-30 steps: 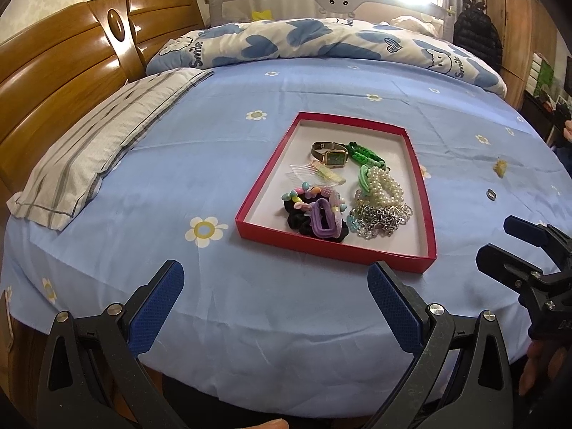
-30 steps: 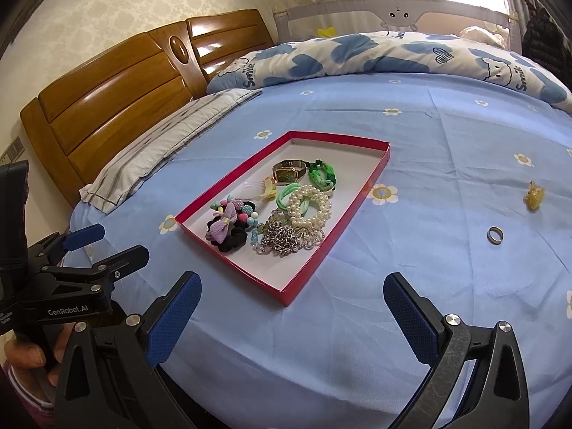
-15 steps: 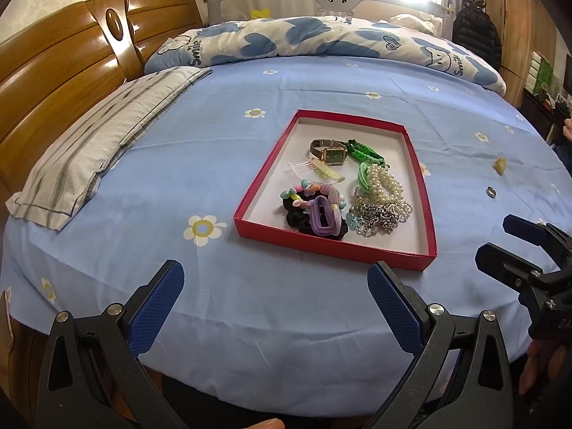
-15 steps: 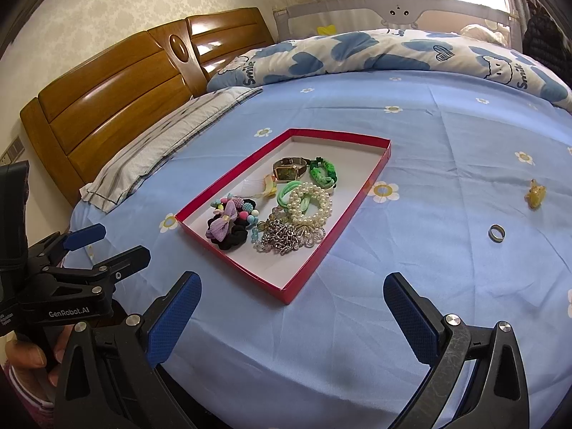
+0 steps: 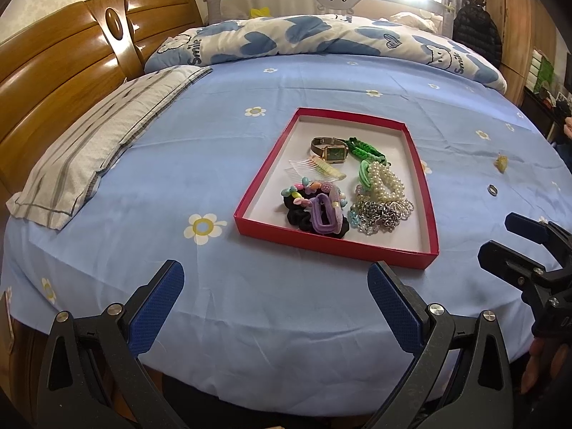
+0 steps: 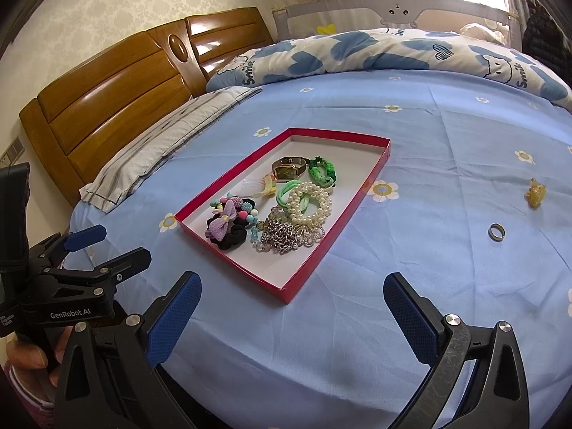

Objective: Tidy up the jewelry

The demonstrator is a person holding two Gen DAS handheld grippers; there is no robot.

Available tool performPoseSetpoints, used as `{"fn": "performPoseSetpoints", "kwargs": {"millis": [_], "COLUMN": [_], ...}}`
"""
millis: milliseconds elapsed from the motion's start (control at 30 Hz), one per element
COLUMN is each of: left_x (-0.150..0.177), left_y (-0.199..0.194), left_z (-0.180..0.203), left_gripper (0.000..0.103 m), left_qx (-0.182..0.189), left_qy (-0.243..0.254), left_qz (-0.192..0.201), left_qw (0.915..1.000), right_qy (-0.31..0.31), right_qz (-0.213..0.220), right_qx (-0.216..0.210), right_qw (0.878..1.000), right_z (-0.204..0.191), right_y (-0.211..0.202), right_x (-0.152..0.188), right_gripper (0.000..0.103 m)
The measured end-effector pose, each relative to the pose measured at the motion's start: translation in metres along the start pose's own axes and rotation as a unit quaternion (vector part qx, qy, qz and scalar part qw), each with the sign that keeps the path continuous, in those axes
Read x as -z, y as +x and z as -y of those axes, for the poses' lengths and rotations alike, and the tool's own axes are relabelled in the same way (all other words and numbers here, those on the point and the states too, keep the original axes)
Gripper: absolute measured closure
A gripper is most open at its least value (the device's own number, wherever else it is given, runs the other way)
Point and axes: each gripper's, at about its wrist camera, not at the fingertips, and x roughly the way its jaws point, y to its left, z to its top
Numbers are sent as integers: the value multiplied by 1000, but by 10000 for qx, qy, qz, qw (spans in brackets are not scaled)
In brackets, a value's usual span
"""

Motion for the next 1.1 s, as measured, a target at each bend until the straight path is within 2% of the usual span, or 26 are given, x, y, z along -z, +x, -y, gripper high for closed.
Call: {"fn": "performPoseSetpoints", "kwargs": {"millis": [1100], "left_x": [-3], "left_y": [-1], "left_z": [1], "left_gripper": [0], "left_qx": [26], "left_qy": [10], "left_qz": [14], "left_qw": [10000], "right_qy": [8], "right_qz": [-1], "right_qx": [-1], "right_qw": [10000], "right_z": [1], "right_y": [1], "right_x": [0], "right_gripper": [0]}}
